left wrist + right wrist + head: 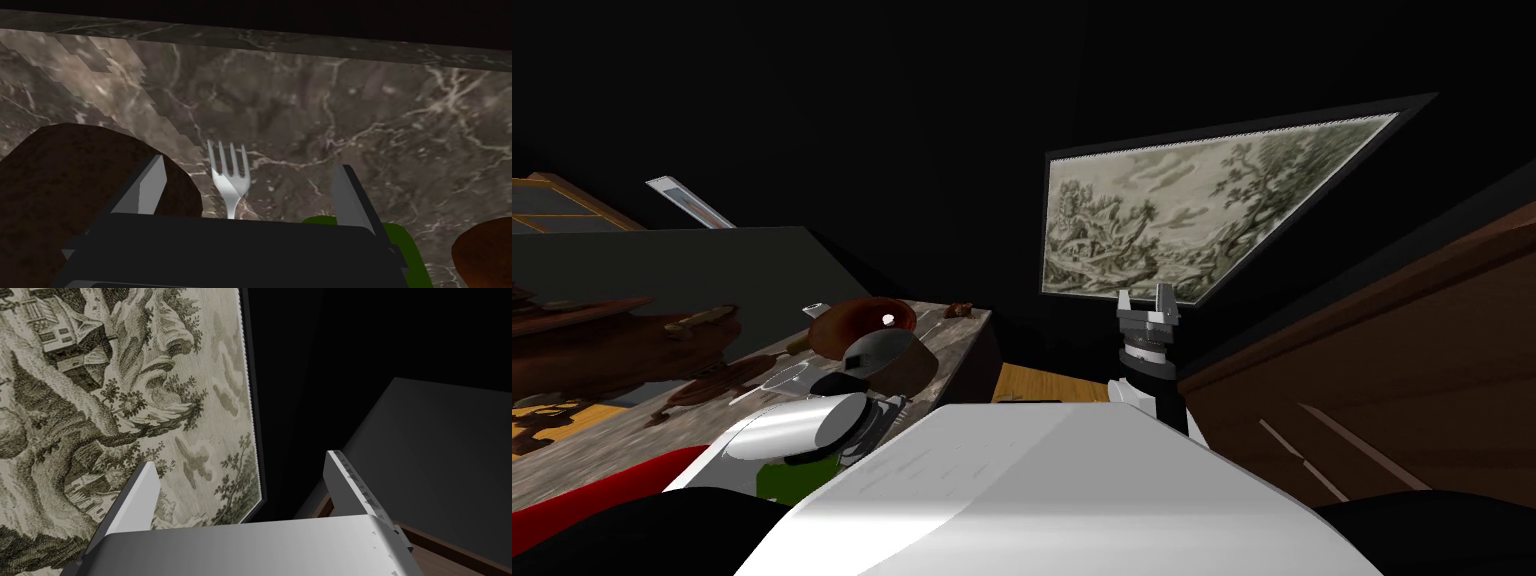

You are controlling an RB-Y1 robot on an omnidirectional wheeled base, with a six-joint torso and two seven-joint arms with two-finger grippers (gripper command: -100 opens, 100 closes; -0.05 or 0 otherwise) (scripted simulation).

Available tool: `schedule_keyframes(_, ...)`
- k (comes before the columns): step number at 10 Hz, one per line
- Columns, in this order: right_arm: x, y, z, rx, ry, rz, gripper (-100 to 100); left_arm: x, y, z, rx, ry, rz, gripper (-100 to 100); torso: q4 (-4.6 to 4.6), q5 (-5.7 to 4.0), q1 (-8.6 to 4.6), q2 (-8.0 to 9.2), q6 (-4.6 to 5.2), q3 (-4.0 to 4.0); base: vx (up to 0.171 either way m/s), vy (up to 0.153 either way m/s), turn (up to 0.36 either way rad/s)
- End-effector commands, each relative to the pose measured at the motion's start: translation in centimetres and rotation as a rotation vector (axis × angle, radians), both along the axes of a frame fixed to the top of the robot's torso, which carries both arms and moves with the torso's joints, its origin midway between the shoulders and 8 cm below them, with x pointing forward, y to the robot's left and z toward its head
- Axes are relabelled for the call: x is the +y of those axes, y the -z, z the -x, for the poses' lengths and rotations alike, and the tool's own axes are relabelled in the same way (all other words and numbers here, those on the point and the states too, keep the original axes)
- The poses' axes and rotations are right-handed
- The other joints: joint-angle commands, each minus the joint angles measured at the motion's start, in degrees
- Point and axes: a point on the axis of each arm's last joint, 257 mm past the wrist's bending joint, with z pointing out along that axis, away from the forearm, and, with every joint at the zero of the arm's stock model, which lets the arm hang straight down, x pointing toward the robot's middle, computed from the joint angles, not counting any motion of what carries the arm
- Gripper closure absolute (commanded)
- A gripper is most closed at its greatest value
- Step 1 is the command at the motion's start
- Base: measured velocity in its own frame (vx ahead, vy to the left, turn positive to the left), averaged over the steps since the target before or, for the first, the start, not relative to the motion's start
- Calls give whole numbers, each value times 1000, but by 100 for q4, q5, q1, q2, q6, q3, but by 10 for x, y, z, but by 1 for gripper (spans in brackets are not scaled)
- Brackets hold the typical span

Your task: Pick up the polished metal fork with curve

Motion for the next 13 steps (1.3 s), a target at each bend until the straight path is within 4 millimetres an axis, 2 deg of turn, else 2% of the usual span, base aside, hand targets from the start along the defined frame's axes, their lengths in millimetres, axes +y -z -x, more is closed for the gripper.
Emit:
schedule_keyframes(1,0,0,0,0,0,0,0,0,0,0,0,0,0,-100,0,0,0,0,0,0,11,-6,19)
schedule_keyframes(2,0,0,0,0,0,0,0,0,0,1,4,0,1,0,3,0,0,15,1,8,0,0,0)
schedule_keyframes(3,0,0,0,0,0,0,0,3,7,-1,3,-7,1,-100,5,0,1,23,1,13,-8,6,-27)
schedule_keyframes(6,0,0,0,0,0,0,0,9,22,-4,3,-18,0,-100,8,0,0,36,1,21,-27,-5,-47)
schedule_keyframes(7,0,0,0,0,0,0,0,7,19,-2,4,-16,1,-100,8,0,0,37,1,21,-11,-2,-6)
schedule_keyframes(8,0,0,0,0,0,0,0,7,19,-3,2,-16,0,100,8,0,1,33,0,19,0,0,0)
schedule_keyframes(12,0,0,0,0,0,0,0,7,19,-3,1,-15,0,100,6,2,5,31,-3,17,1,0,-3)
schedule_keyframes(13,0,0,0,0,0,0,0,7,19,-3,2,-15,0,0,6,2,5,30,-3,17,0,0,0)
